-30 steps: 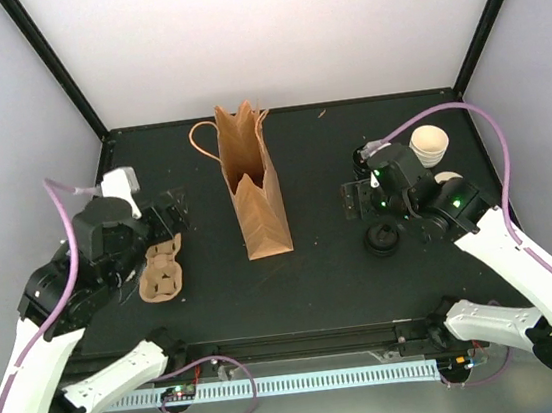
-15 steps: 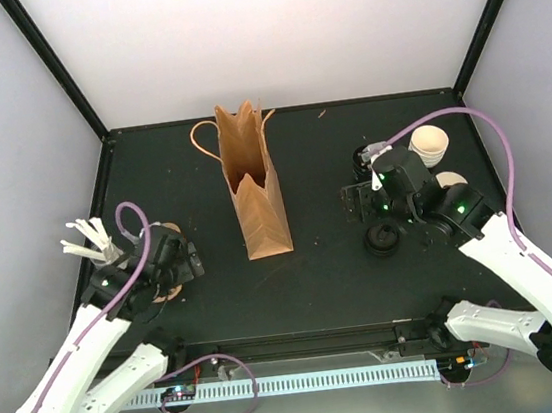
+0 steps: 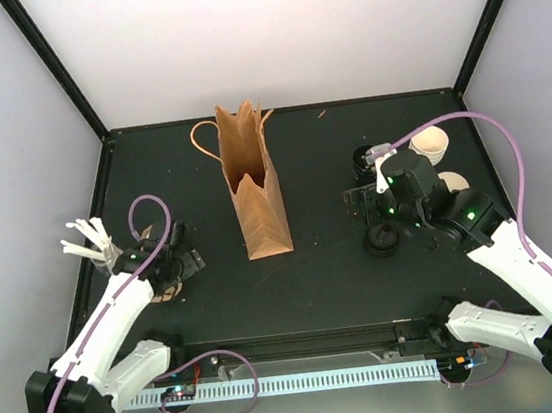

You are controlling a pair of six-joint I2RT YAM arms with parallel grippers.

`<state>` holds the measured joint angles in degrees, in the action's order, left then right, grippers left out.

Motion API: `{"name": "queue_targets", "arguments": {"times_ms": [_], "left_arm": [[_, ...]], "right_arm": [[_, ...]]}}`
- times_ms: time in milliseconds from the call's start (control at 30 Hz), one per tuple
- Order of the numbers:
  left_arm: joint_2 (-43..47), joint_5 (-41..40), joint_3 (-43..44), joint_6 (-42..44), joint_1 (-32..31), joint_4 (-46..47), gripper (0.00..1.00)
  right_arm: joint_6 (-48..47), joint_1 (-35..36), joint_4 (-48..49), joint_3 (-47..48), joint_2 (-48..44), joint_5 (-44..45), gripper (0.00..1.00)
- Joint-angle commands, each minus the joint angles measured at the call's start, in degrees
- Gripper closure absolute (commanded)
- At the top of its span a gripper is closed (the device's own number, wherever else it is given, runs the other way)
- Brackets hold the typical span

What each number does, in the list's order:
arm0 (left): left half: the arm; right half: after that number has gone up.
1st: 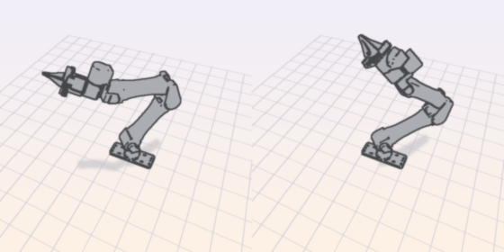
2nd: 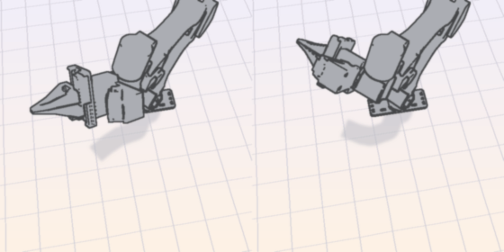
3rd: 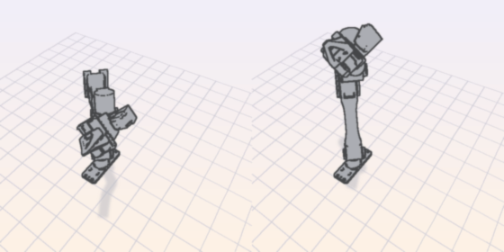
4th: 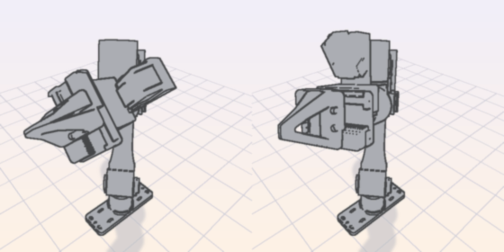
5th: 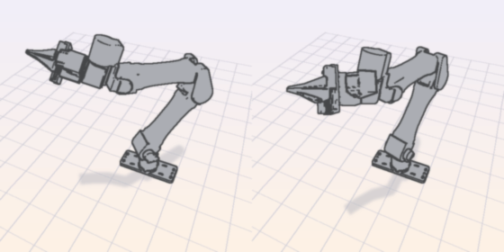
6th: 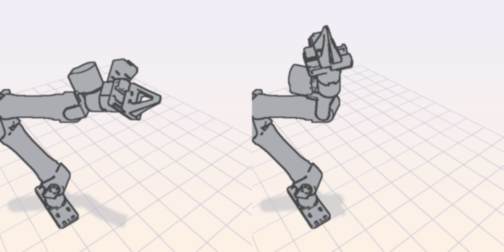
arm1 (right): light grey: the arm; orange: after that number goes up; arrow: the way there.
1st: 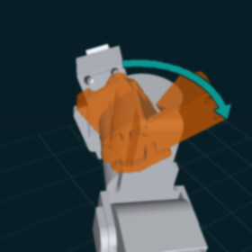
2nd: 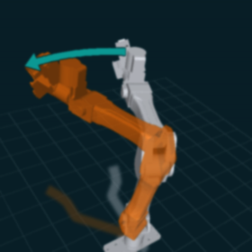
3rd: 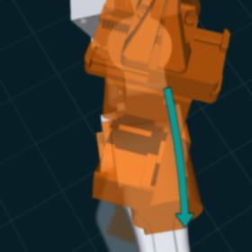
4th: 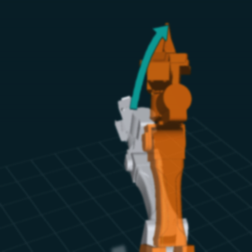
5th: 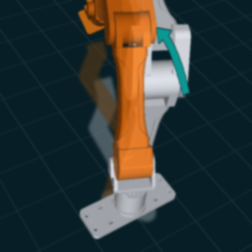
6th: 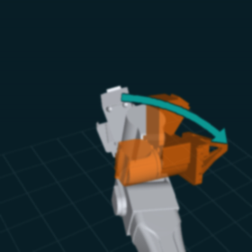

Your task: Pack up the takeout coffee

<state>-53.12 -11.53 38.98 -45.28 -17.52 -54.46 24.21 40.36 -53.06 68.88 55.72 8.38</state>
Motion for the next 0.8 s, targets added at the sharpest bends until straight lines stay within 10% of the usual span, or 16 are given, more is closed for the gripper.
{"name": "queue_targets", "arguments": {"times_ms": [0,767], "left_arm": [[-3.2,2.1,-1.1,1.2,3.7,7.4,0.14],[-14.3,27.8,-9.9,1.1,8.0,20.8,0.26]], "right_arm": [[-1.2,-0.4,0.3,0.4,-0.9,-0.7,0.09],[-1.0,-0.4,0.3,-0.2,-1.3,-0.1,0.09]]}}
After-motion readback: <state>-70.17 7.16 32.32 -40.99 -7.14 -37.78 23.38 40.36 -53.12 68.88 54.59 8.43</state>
